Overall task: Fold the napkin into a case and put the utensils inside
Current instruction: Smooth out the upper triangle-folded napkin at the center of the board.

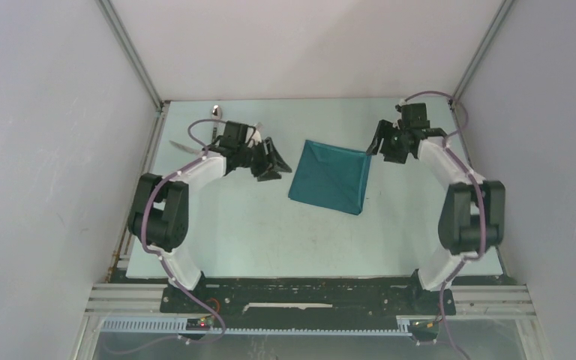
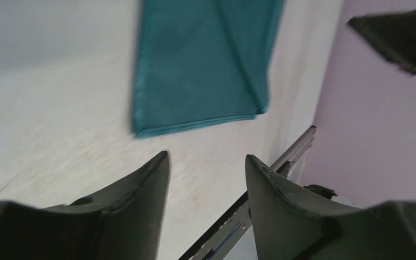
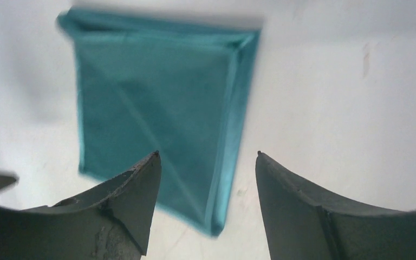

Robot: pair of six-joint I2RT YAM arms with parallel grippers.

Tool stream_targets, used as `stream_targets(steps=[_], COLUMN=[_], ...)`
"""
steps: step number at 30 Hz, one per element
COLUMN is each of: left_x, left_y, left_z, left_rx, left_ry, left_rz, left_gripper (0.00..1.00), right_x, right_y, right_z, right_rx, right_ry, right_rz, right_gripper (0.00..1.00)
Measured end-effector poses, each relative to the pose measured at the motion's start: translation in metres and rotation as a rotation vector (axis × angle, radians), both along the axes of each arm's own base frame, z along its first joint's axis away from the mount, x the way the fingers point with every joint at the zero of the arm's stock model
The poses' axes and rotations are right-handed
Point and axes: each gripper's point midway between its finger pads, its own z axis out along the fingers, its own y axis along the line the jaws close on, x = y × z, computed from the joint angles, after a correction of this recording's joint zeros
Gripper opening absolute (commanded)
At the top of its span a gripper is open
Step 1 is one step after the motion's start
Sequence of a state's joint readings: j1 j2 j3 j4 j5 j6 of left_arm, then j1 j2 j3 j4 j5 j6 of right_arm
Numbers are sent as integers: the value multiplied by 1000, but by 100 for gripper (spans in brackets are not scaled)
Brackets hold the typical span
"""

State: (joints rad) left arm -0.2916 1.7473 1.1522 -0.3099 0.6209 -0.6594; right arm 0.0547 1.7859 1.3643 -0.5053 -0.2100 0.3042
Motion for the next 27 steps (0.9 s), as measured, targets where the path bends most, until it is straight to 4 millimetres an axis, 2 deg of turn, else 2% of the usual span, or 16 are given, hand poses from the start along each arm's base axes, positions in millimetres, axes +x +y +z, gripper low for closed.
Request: stream_targets(steps=[2, 4, 5, 6, 8, 9, 11, 14, 18, 20, 23, 27], left_x=[11, 30, 44, 57, 81, 90, 105, 126, 157, 166, 174, 185], left_y=[-22, -51, -69, -85, -114, -124, -140, -154, -166, -167, -164, -160], left_z=[17, 39, 53, 64, 80, 81, 74, 48, 8, -10, -26, -28], left_rx=[-57, -122, -162, -200, -267, -291, -326, -351, -372, -365, -354, -370], left_ry=[-38, -100, -140, -170, -225, -242, -248, -203, -144, -117, -89, -69], left_rz=[7, 0, -8, -13, -23, -25, -17, 14, 81, 120, 175, 247], left_gripper=[32, 13, 5, 1, 0, 0, 0, 0, 0, 0, 0, 0], right_x=[-24, -53, -58, -66, -82, -88, -100, -105, -98, -95, -92, -90], right_y=[15, 36, 41, 50, 59, 60, 61, 62, 69, 71, 72, 73], right_z=[17, 17, 15, 9, -11, -19, -35, -46, -40, -36, -32, -29], right_rx=[33, 125, 141, 192, 297, 338, 435, 521, 582, 593, 603, 609], right_ry=[-36, -45, -37, -26, 16, 38, 77, 104, 59, 34, 10, -2], right_rz=[38, 94, 109, 127, 140, 130, 105, 86, 115, 131, 144, 149], right_gripper=[69, 63, 60, 58, 57, 58, 66, 77, 79, 80, 80, 81])
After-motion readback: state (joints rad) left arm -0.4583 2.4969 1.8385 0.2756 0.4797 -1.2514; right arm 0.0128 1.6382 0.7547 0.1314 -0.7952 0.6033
